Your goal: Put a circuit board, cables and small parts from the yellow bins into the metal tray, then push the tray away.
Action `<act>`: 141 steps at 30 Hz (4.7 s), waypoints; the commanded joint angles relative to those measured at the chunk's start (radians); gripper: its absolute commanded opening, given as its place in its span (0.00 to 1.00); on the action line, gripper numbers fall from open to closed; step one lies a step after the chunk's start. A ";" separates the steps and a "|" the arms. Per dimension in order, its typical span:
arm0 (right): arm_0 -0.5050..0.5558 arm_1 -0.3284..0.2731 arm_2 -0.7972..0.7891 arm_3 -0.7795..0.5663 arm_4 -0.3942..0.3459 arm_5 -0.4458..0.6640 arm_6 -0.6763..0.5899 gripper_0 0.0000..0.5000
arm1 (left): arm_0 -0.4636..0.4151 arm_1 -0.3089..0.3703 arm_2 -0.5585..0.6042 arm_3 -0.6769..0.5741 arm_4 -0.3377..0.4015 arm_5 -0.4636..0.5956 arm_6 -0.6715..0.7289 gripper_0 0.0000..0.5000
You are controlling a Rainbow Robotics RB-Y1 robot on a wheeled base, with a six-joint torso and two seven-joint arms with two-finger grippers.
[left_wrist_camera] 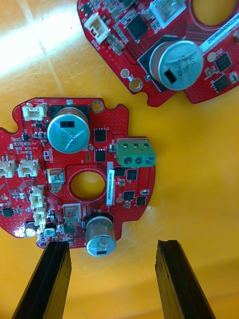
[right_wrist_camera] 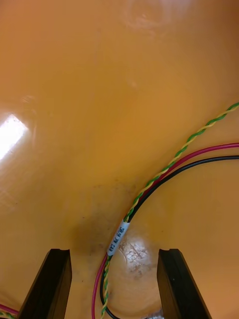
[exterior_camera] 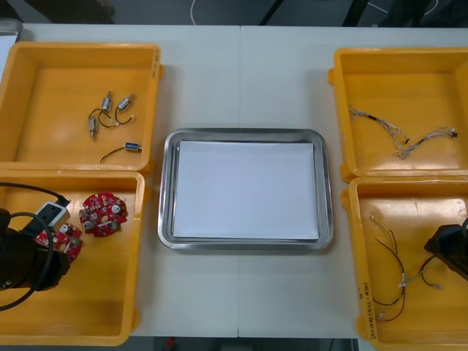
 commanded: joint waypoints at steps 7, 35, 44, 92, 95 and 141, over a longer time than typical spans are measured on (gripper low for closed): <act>-0.013 0.032 0.021 0.016 0.021 -0.024 -0.084 1.00 | 0.008 0.041 -0.047 0.021 -0.014 -0.047 -0.033 1.00; -0.013 0.038 0.040 0.042 0.042 -0.028 -0.148 0.09 | -0.003 0.041 -0.047 0.029 -0.016 -0.080 -0.029 0.00; -0.013 0.037 0.013 0.040 0.041 -0.026 -0.142 0.00 | -0.003 0.041 0.039 0.001 0.049 -0.013 -0.042 0.00; -0.106 -0.263 -0.279 -0.441 -0.372 0.404 0.238 0.00 | -0.624 0.012 -0.054 -0.246 0.280 0.505 0.228 0.00; -0.106 -0.305 -0.286 -0.446 -0.426 0.404 0.290 0.00 | -0.689 -0.014 -0.120 -0.241 0.282 0.505 0.255 0.00; -0.209 -0.490 -0.179 -0.540 -0.691 0.404 0.683 0.00 | -0.988 -0.220 -0.821 0.210 0.073 0.150 0.367 0.00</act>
